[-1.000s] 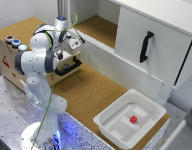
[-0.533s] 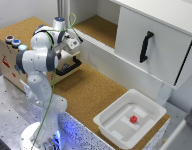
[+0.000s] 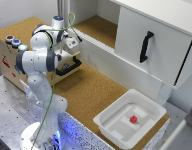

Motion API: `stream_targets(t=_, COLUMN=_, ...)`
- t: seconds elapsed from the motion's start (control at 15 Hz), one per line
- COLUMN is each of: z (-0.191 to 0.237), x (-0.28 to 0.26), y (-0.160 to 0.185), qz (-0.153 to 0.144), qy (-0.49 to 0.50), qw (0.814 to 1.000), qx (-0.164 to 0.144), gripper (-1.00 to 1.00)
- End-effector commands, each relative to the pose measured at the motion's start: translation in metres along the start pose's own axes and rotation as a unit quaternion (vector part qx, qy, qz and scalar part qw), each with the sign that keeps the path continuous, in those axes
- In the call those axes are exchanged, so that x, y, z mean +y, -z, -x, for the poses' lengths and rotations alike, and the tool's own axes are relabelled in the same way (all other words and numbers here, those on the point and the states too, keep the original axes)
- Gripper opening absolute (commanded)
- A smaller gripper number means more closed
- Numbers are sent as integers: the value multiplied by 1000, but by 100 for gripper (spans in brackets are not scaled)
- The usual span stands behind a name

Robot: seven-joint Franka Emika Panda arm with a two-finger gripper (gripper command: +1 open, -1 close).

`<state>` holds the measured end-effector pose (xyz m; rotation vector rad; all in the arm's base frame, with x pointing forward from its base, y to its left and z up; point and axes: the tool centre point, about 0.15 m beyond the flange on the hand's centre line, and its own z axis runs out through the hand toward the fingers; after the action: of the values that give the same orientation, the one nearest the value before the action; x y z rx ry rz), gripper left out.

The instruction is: Go towards the drawer and store the purple object

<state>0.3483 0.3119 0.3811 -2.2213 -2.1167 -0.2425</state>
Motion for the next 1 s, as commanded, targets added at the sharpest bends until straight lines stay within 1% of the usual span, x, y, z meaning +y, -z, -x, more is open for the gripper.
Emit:
stream_targets(t=0.0, z=8, x=-10, y=22, qz=1, qy=-18, qw=1000, qx=24, gripper=100)
stream_targets(t=0.2, z=8, x=-10, y=22, qz=1, qy=-18, qw=1000, qx=24, gripper=100)
stream_targets(t=0.27, z=5, x=-6, y=19, qz=10, qy=-16, qw=1000, qx=5, gripper=100)
stream_targets(t=0.33, z=8, x=-8, y=22, qz=9, qy=-41, qw=999, qx=2, gripper=100)
stream_targets(t=0.4, z=7, x=-12, y=26, qz=0, qy=-64, qw=998, qx=-2, gripper=100)
stream_targets(t=0.53, z=6, x=-28, y=36, qz=-12, qy=-87, qw=996, qx=-8, gripper=100)
stream_targets(t=0.67, z=1, x=-58, y=36, qz=-10, qy=-84, qw=996, qx=-35, gripper=100)
stream_targets(t=0.93, z=-9, x=-114, y=33, qz=2, qy=-71, qw=996, qx=-49, gripper=100)
